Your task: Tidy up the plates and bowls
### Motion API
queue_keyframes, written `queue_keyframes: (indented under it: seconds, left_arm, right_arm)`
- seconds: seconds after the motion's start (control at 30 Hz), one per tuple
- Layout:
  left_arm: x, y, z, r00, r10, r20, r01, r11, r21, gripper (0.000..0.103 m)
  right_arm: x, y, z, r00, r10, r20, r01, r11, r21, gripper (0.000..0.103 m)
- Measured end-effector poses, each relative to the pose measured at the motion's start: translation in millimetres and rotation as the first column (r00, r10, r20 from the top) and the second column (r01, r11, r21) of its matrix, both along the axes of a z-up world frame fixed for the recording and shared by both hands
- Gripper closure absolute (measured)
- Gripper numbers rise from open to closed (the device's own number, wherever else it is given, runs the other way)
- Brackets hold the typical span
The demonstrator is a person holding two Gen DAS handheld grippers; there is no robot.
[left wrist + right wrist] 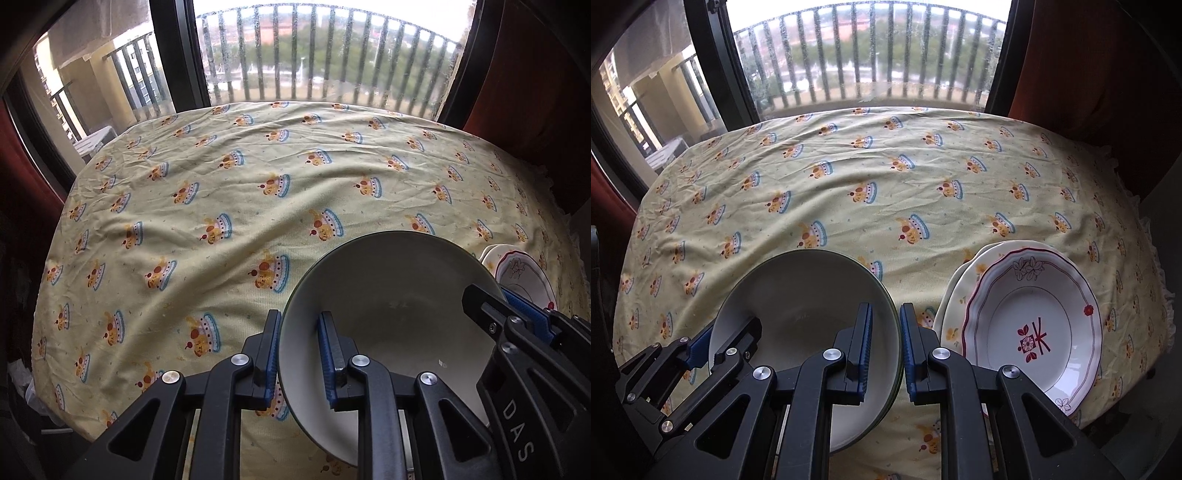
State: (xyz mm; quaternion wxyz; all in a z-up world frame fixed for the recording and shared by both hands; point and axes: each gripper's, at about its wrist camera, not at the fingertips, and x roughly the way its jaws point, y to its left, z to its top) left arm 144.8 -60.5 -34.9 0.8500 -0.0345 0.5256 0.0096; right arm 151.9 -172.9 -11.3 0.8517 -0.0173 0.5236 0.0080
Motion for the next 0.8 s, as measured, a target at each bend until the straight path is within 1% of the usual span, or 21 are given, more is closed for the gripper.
queue_keyframes:
  seconds: [0.17,0.3,0.33,0.37,0.4,0.43,0.47,0.5,0.53,0.57,0.6,0.63,0.7,0.8]
  left_arm:
    - [-3.0,-4.6,0.2,1.0,-0.009,0.013,0.009,1.0,0.026,0.085]
    - [-3.3,-2.6,-0.9,1.0,-0.012,0.01,0.012,1.0,0.016,0.084]
    - [-3.3,-2.5,-1.1,1.0,-0.014,0.008,0.014,1.0,0.015,0.082]
    - [-3.2,-2.1,-2.3,1.0,-0.022,0.0,0.022,1.0,0.0,0.077]
    - [-3.2,-1.8,-4.8,0.999,-0.033,-0.016,0.033,0.999,-0.031,0.068]
    - [-3.6,-1.3,-6.9,0.998,-0.047,-0.031,0.046,0.997,-0.06,0.065]
    - [-4.8,-1.7,-8.4,0.997,-0.061,-0.04,0.058,0.995,-0.077,0.061]
    - [-6.6,-2.3,-8.6,0.997,-0.07,-0.037,0.067,0.995,-0.075,0.059]
    - [-8.2,-2.4,-8.3,0.997,-0.076,-0.031,0.074,0.995,-0.065,0.056]
    - [-9.0,-2.2,-8.0,0.996,-0.083,-0.027,0.081,0.995,-0.057,0.048]
    - [-9.4,-1.4,-7.7,0.996,-0.09,-0.023,0.089,0.994,-0.056,0.043]
    - [-9.0,-0.2,-7.7,0.995,-0.099,-0.022,0.097,0.993,-0.063,0.043]
    - [-6.3,2.7,-8.5,0.994,-0.109,-0.027,0.107,0.991,-0.085,0.041]
    - [0.1,7.4,-10.9,0.992,-0.12,-0.029,0.116,0.986,-0.118,0.038]
  right_arm:
    - [-1.3,-2.2,-1.3,1.0,0.001,0.011,-0.001,1.0,-0.002,0.084]
    - [-4.2,-1.8,-2.1,1.0,-0.001,0.021,0.001,1.0,-0.004,0.084]
    - [-4.9,-1.9,-2.2,1.0,-0.006,0.022,0.006,1.0,-0.001,0.084]
    - [-5.6,-1.8,-2.2,1.0,-0.008,0.024,0.008,1.0,-0.001,0.084]
    - [-6.0,-1.6,-2.3,1.0,-0.007,0.024,0.007,1.0,0.002,0.081]
    - [-6.1,-1.2,-2.9,1.0,-0.005,0.019,0.005,1.0,0.008,0.078]
    - [-6.3,-1.4,-4.3,1.0,-0.002,0.007,0.002,1.0,0.021,0.072]
    - [-6.6,-1.5,-5.9,1.0,0.001,-0.006,-0.001,0.999,0.035,0.064]
    - [-8.0,-1.7,-7.4,1.0,0.001,-0.016,-0.001,0.999,0.044,0.06]
    - [-9.7,-2.2,-7.9,1.0,-0.003,-0.018,0.004,0.999,0.045,0.056]
    - [-11.7,-2.6,-7.8,1.0,-0.012,-0.016,0.013,0.999,0.045,0.052]
    - [-13.2,-4.1,-7.5,1.0,-0.024,-0.018,0.025,0.999,0.045,0.05]
    - [-15.2,-8.5,-6.4,0.998,-0.053,-0.018,0.054,0.997,0.051,0.04]
    - [-16.5,-14.8,-3.4,0.996,-0.091,-0.008,0.091,0.995,0.05,0.034]
